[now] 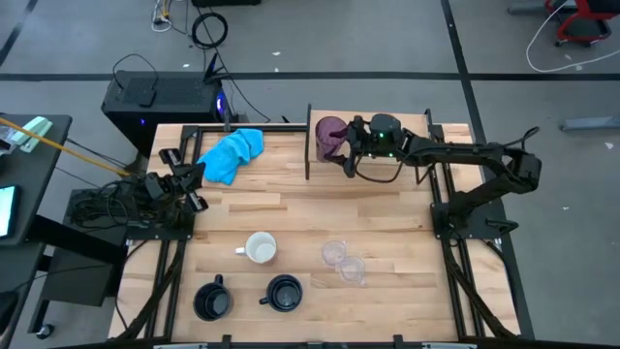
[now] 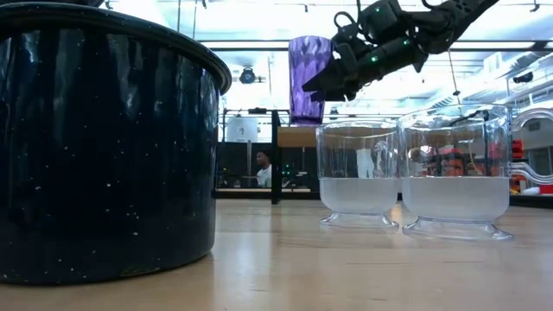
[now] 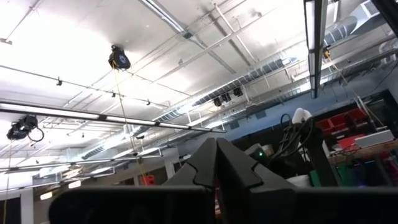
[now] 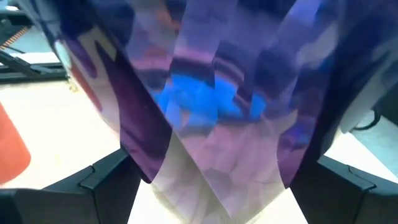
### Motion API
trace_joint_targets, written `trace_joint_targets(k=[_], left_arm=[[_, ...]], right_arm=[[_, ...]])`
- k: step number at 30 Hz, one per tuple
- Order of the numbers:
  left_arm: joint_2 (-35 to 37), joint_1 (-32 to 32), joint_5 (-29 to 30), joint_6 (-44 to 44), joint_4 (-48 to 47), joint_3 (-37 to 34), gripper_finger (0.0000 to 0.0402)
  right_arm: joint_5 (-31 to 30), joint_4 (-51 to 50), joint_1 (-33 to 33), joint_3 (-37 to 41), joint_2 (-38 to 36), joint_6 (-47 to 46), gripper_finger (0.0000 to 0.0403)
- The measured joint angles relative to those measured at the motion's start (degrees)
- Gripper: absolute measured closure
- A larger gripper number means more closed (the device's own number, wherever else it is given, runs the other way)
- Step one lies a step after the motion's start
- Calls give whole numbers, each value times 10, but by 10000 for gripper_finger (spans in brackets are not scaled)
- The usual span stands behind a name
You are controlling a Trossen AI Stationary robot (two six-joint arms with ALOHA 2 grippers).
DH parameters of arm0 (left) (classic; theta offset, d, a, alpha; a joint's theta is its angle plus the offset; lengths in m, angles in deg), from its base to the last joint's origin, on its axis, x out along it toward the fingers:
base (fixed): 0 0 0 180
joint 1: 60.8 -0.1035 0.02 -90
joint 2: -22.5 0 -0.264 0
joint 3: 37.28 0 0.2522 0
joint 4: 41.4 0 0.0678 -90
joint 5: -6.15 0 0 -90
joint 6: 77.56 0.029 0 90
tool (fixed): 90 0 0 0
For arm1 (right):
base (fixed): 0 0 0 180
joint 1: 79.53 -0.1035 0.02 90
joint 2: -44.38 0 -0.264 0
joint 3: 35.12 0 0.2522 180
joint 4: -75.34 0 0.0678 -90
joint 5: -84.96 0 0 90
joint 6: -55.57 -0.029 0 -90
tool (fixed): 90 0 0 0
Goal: Stack small to large cups/mugs on shelf
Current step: Put the violet cup on the shelf
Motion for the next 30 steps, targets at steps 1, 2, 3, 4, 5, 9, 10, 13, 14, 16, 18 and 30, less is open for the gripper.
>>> trace_joint_targets(k=[1,2,3,4,5,9,10,13,14,16,18,30], left_arm=[[0,0,1,0,0,0,389],[0,0,2,0,-1,0,390],[0,0,2,0,-1,0,391],[0,0,2,0,0,0,391],[0,0,3,0,-1,0,390],[0,0,4,0,0,0,382],[0,0,4,0,0,0,379],[0,0,4,0,0,0,375],[0,0,4,0,0,0,375],[0,0,4,0,0,0,378],[0,0,4,0,-1,0,382],[0,0,4,-1,-1,0,379]], right_arm=[[1,3,2,0,0,0,44],[2,5,3,0,0,0,45],[2,7,4,0,0,0,45],[2,9,4,0,0,-1,45],[2,12,5,0,0,-2,45],[2,31,6,0,13,-6,43],[2,39,6,0,21,-7,43],[2,59,6,0,36,-9,44],[2,61,6,0,37,-9,44],[2,68,6,0,40,-9,43],[2,67,6,0,40,-9,41],[2,67,6,0,40,-14,37]])
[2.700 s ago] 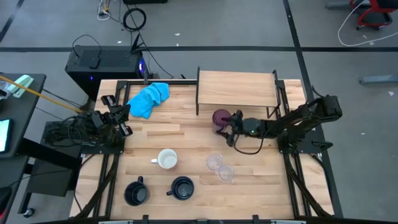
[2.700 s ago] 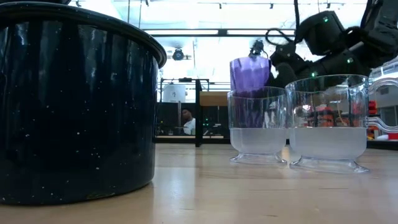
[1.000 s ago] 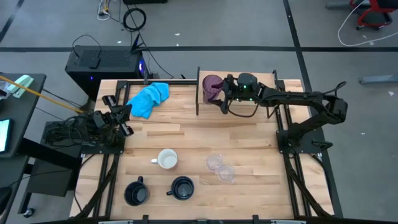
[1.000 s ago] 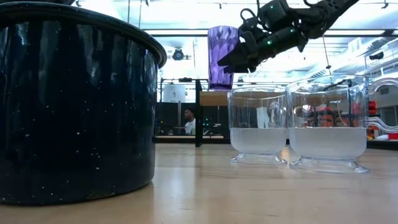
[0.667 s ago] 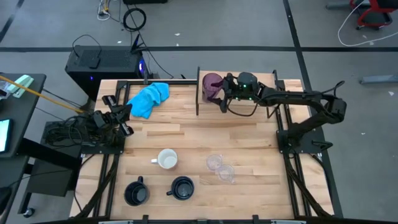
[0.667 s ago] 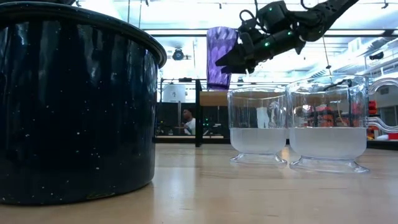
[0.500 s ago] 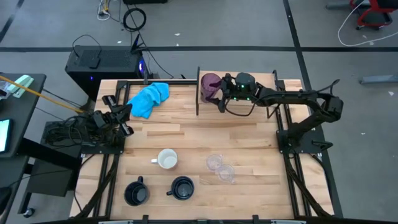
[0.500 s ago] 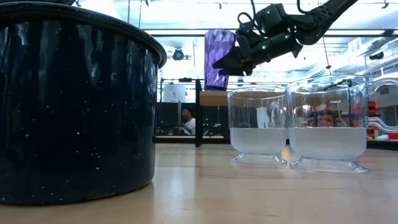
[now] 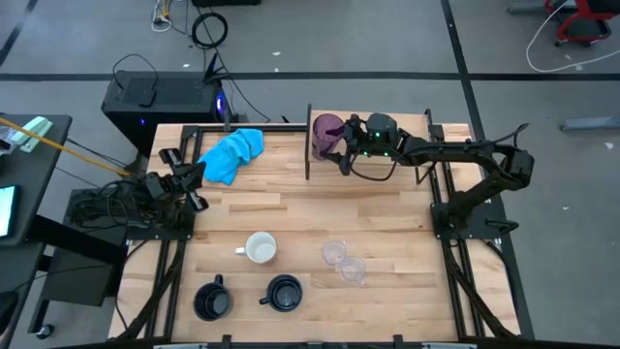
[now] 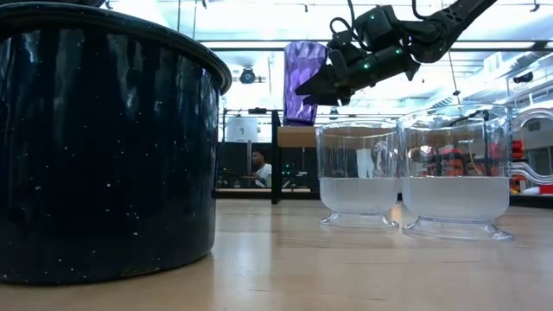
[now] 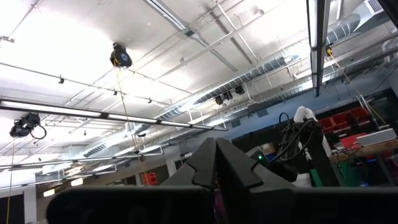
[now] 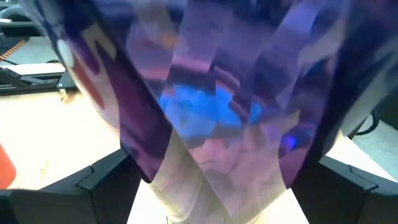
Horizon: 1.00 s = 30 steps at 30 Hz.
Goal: Stack small to large cups/mugs on shelf
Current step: Put the violet cup on the shelf
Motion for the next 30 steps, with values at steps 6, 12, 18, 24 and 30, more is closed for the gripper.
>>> trace_joint_targets(k=[6,12,18,24,30], left_arm=[[0,0,0,0,0,0,383],[0,0,0,0,0,0,388],[0,0,0,0,-2,0,378],[0,0,0,0,-3,0,385],[0,0,0,0,-3,0,387]], right_arm=[[0,0,2,0,0,9,10],[0,0,12,0,0,10,8],[11,-2,17,0,0,11,5],[21,-74,23,-38,0,18,5],[22,-204,22,-109,-1,39,4]])
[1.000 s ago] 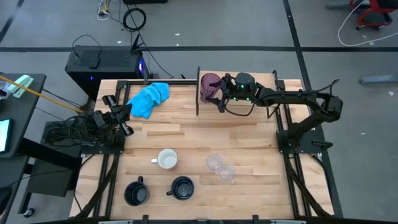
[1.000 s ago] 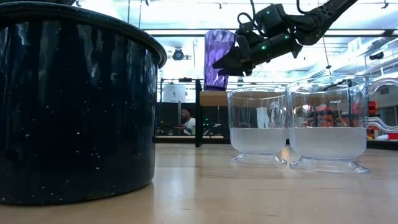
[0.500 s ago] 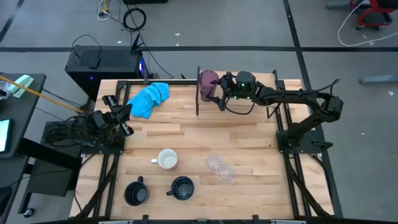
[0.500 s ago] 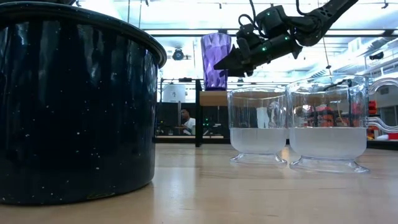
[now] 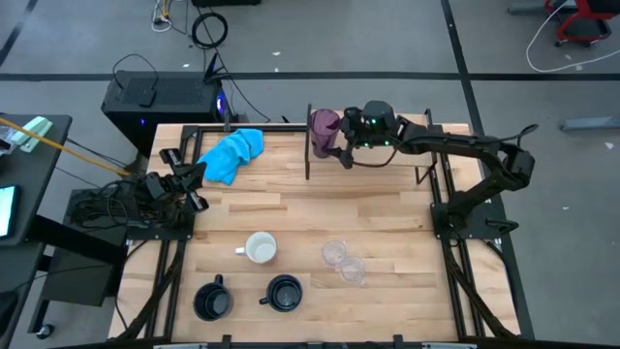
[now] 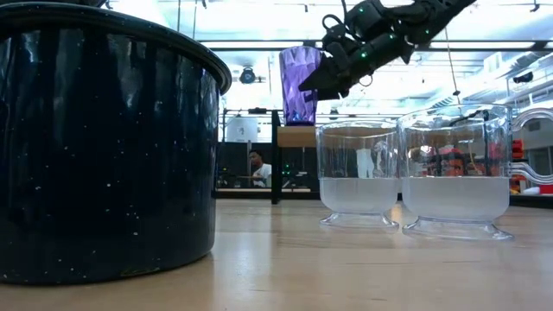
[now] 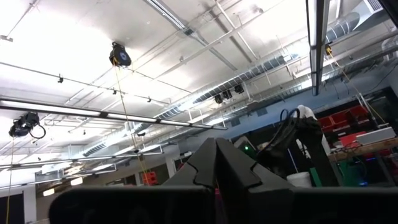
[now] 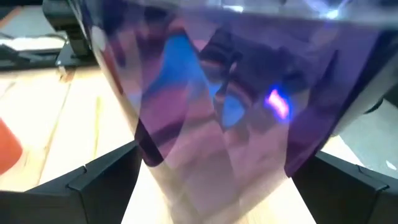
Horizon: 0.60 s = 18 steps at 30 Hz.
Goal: Stack small to large cups/mugs on shelf
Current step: Put the violet cup on the shelf
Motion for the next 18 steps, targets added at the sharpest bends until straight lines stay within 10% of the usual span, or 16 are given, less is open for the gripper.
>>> trace_joint_targets(k=[18], left_arm=[[0,0,0,-5,-8,0,385]], right_arm=[[2,-114,0,-21,-1,50,3]])
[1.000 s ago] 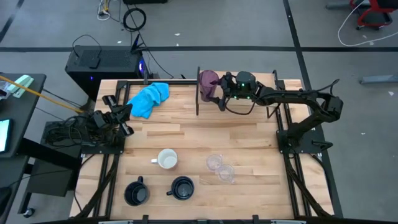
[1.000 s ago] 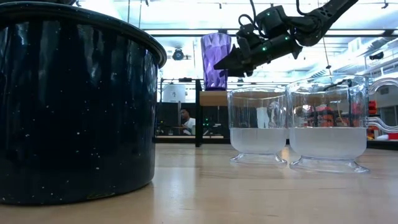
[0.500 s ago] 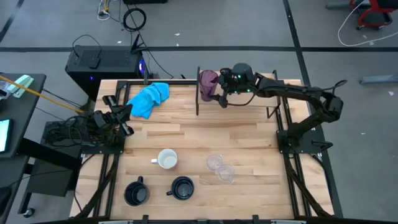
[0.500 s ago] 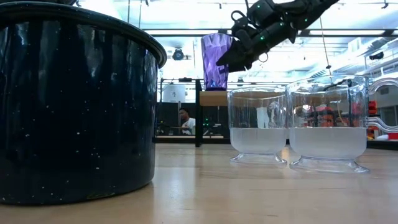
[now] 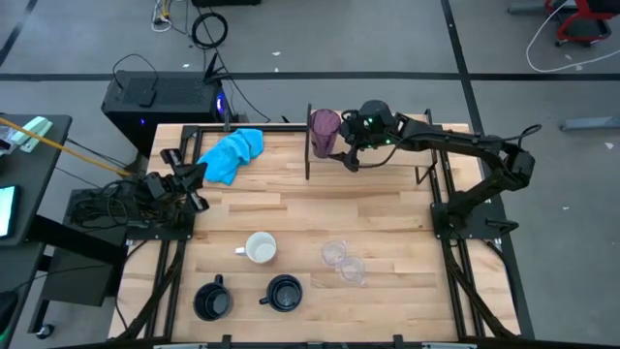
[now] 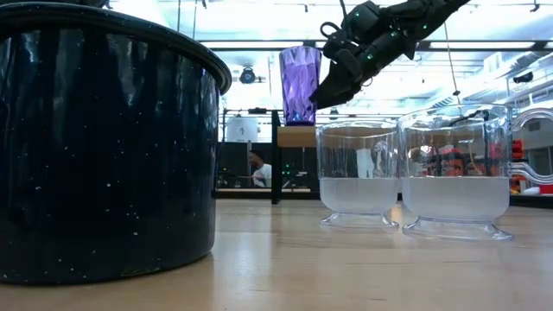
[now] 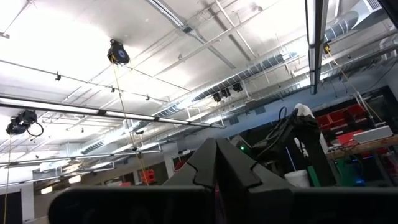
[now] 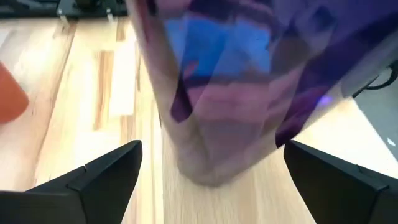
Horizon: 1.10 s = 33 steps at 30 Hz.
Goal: Stack small to large cups/mugs on shelf
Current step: Put the violet cup on the shelf
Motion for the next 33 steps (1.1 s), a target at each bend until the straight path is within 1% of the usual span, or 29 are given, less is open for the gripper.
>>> trace_joint_targets(k=[6,13,24,33], left_arm=[[0,0,0,0,-4,0,378],[0,0,7,2,-9,0,388],[0,0,7,1,-8,0,378],[0,0,7,0,-8,0,389]], right_arm=[[-7,-48,0,0,-17,23,4],[-9,-94,-4,0,-29,22,13],[-10,-65,-19,0,-29,26,19],[-9,-52,-34,0,-29,25,18]])
